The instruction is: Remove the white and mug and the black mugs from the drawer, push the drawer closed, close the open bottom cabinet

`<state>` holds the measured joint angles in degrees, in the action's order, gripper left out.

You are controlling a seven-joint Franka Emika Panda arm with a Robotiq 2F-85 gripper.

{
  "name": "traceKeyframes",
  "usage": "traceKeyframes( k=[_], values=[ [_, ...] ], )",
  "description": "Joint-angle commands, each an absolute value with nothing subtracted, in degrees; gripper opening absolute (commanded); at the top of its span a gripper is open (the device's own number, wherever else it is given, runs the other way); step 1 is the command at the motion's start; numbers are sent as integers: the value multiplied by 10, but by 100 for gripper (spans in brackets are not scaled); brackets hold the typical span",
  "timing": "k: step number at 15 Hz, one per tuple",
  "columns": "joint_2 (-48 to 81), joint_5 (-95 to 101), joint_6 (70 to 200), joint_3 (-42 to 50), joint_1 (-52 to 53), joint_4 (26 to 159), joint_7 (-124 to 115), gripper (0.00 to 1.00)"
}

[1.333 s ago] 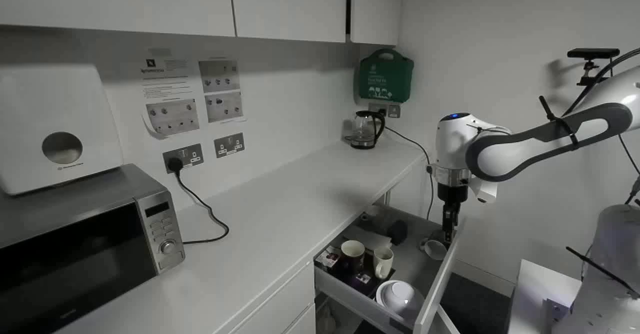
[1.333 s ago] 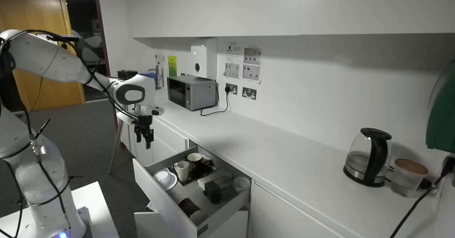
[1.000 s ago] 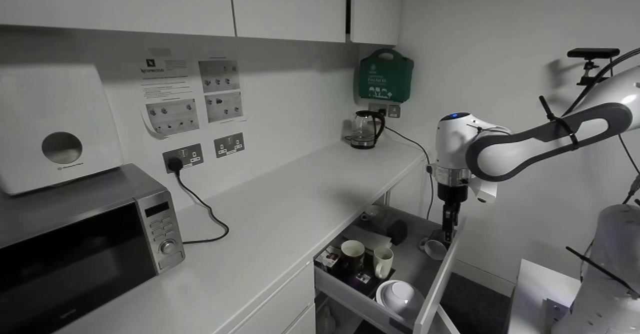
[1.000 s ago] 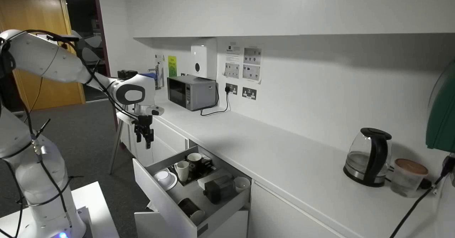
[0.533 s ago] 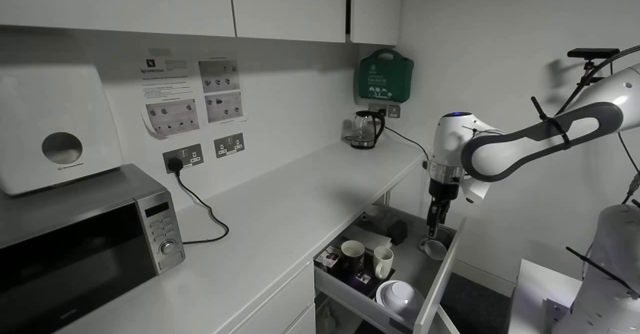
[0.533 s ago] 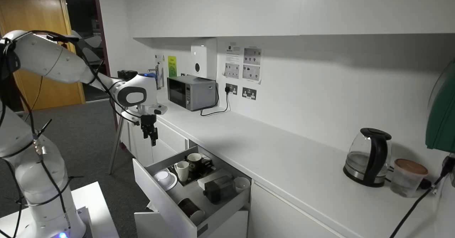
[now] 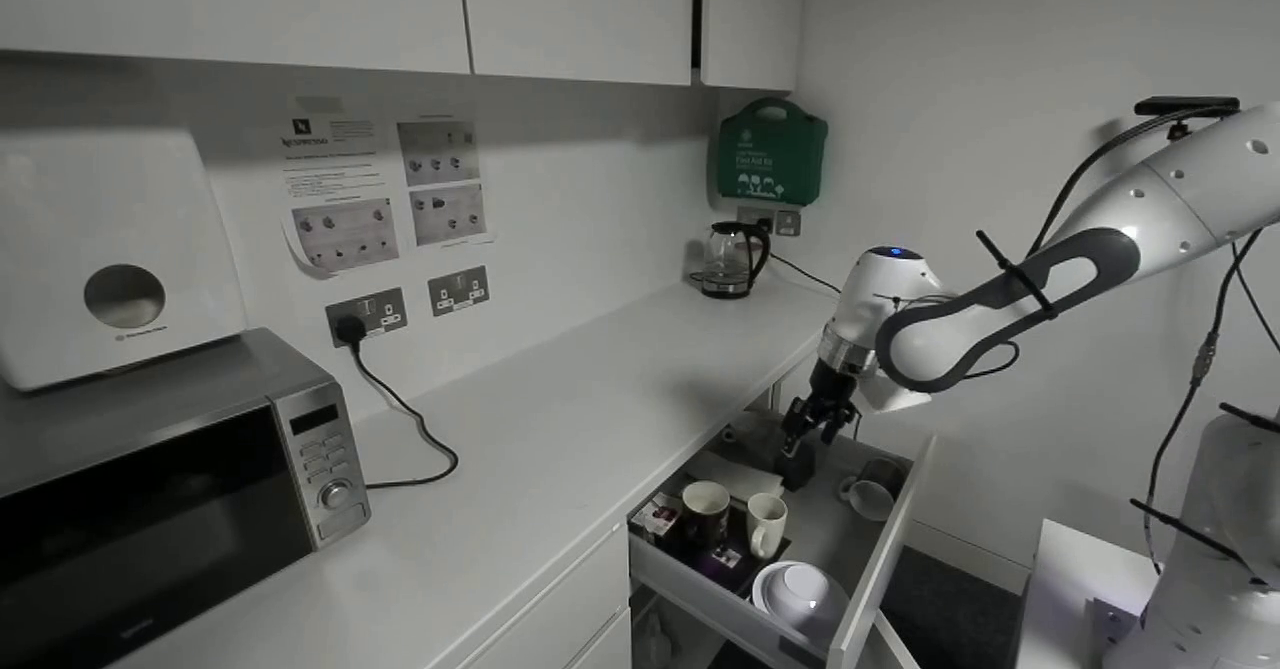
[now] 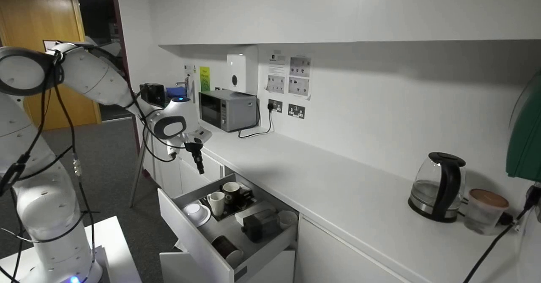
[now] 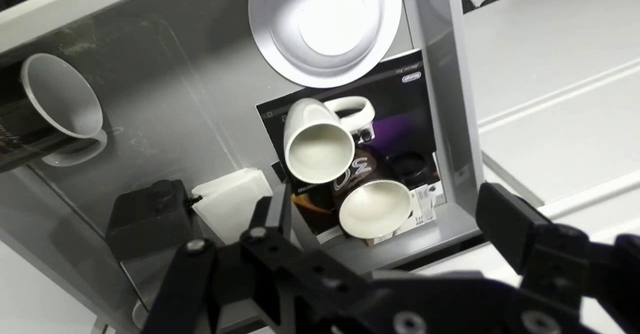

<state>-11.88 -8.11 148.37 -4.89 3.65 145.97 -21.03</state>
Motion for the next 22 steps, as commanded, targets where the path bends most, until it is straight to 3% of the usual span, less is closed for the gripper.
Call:
traceKeyframes(
  k=[1, 11, 22],
  values=[
    [-46, -8, 1539, -68, 0, 1420, -310, 100],
    [57, 225, 1522, -32, 26, 1339, -567, 100],
    [124, 196, 1525, -6, 73, 1294, -550, 100]
  ],
)
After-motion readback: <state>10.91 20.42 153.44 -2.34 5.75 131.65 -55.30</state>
